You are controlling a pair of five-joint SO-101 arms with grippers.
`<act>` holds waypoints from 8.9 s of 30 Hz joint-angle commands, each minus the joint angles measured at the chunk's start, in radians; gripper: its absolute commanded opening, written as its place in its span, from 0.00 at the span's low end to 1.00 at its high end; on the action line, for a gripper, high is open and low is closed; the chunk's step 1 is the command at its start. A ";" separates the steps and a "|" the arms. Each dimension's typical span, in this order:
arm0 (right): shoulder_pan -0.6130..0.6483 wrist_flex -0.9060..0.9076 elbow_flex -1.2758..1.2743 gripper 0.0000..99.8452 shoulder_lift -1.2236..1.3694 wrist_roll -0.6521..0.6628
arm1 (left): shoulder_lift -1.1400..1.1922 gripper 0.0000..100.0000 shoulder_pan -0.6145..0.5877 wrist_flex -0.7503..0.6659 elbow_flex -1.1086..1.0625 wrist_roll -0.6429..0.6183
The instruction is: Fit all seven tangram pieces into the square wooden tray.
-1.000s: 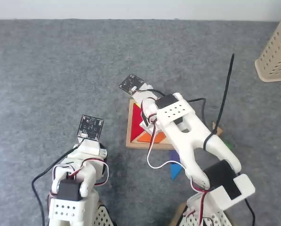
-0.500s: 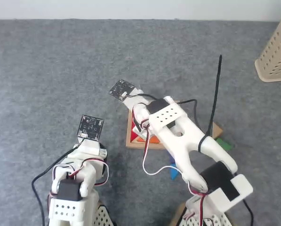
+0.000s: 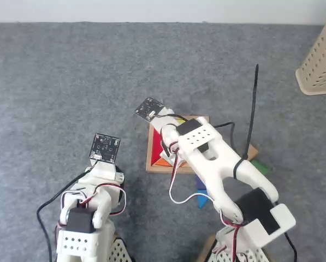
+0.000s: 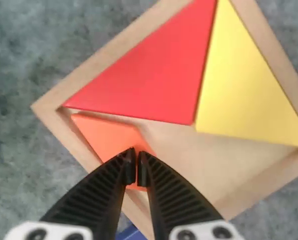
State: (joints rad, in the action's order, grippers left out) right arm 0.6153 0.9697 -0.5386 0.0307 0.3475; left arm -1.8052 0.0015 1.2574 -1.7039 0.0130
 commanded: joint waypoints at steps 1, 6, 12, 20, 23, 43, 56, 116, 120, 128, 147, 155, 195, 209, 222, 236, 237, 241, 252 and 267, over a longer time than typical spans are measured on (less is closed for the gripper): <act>0.044 -0.033 -0.003 0.01 0.045 0.015 | -0.021 0.01 -0.006 0.006 0.019 -0.008; 0.084 -0.024 0.028 0.01 0.061 0.014 | -0.021 0.01 -0.006 0.006 0.019 -0.008; 0.001 0.101 0.075 0.01 -0.091 -0.043 | -0.021 0.01 -0.006 0.006 0.019 -0.008; -0.113 0.268 0.068 0.20 -0.344 -0.057 | -0.021 0.01 -0.006 0.006 0.019 -0.008; -0.188 0.351 0.068 0.19 -0.380 -0.057 | -0.021 0.01 -0.006 0.006 0.019 -0.008; -0.730 0.166 -0.046 0.24 -0.180 -0.006 | -0.021 0.01 -0.006 0.006 0.019 -0.008; -0.714 0.166 0.172 0.11 0.154 0.020 | -0.021 0.01 -0.006 0.006 0.019 -0.008; -0.739 0.361 0.706 0.19 0.404 -0.112 | -0.021 0.01 -0.006 0.006 0.019 -0.008; -0.743 0.361 0.706 0.19 0.381 -0.066 | -0.021 0.01 -0.006 0.006 0.019 -0.008; -0.745 0.360 0.706 0.19 0.317 -0.057 | -0.021 0.01 -0.006 0.006 0.019 -0.008; -0.736 0.366 0.756 0.16 0.562 -0.029 | -0.021 0.01 -0.006 0.006 0.019 -0.008; -0.687 0.458 0.753 0.01 0.463 -0.061 | -0.021 0.01 -0.006 0.006 0.019 -0.008; -0.624 0.097 -0.012 0.20 0.058 0.301 | -0.021 0.01 -0.006 0.006 0.019 -0.008; -0.622 0.294 0.239 0.02 0.073 0.160 | -0.021 0.01 -0.006 0.006 0.019 -0.008; -0.202 0.444 0.489 0.01 0.084 0.169 | -0.021 0.01 -0.006 0.006 0.019 -0.008; -0.059 0.242 0.315 0.01 0.084 0.377 | -0.021 0.01 -0.006 0.006 0.019 -0.008; -0.059 0.229 0.308 0.01 0.084 0.384 | -0.021 0.01 -0.006 0.006 0.019 -0.008; -0.059 0.209 0.302 0.01 0.094 0.388 | -0.021 0.01 -0.006 0.006 0.019 -0.008; -0.058 0.219 0.362 0.01 0.237 0.385 | -0.021 0.01 -0.006 0.006 0.019 -0.008; -0.065 0.257 0.359 0.10 0.236 0.453 | -0.021 0.01 -0.006 0.006 0.019 -0.008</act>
State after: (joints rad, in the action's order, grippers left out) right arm 0.5478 1.2075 -0.2010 0.2746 0.7848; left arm -1.8052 0.0015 1.2574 -1.7039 0.0130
